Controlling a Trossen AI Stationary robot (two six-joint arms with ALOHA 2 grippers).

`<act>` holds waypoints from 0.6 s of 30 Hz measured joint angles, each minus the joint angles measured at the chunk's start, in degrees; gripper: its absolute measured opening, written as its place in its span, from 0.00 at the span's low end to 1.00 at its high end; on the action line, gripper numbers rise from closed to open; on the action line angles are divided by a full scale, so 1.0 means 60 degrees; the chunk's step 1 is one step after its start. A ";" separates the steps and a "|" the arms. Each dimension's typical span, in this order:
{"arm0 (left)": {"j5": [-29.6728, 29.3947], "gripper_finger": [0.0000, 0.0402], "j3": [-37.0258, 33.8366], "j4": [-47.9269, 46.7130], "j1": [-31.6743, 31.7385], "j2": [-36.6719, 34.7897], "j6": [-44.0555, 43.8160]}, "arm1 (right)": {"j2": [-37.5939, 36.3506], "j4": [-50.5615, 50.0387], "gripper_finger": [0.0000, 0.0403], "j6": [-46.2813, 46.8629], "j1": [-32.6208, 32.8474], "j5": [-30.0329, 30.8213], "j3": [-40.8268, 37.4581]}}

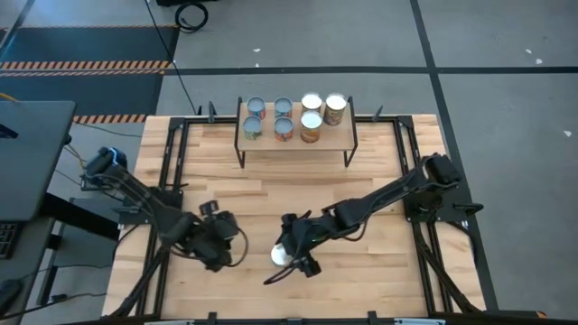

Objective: Pick and place cans onto a shelf
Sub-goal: Put the can of peaches on the shelf aligned with the other can of peaches

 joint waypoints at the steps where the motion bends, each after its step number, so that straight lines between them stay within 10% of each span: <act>1: 0.0002 0.47 0.0000 -0.0043 -0.0150 -0.0161 -0.0322 | 0.0130 -0.0052 0.91 -0.0047 -0.0021 -0.0014 0.0146; 18: -0.0762 0.47 0.0004 0.0212 -0.1106 -0.0635 -0.2111 | 0.1090 -0.0406 0.99 -0.1427 -0.0505 -0.0863 0.0843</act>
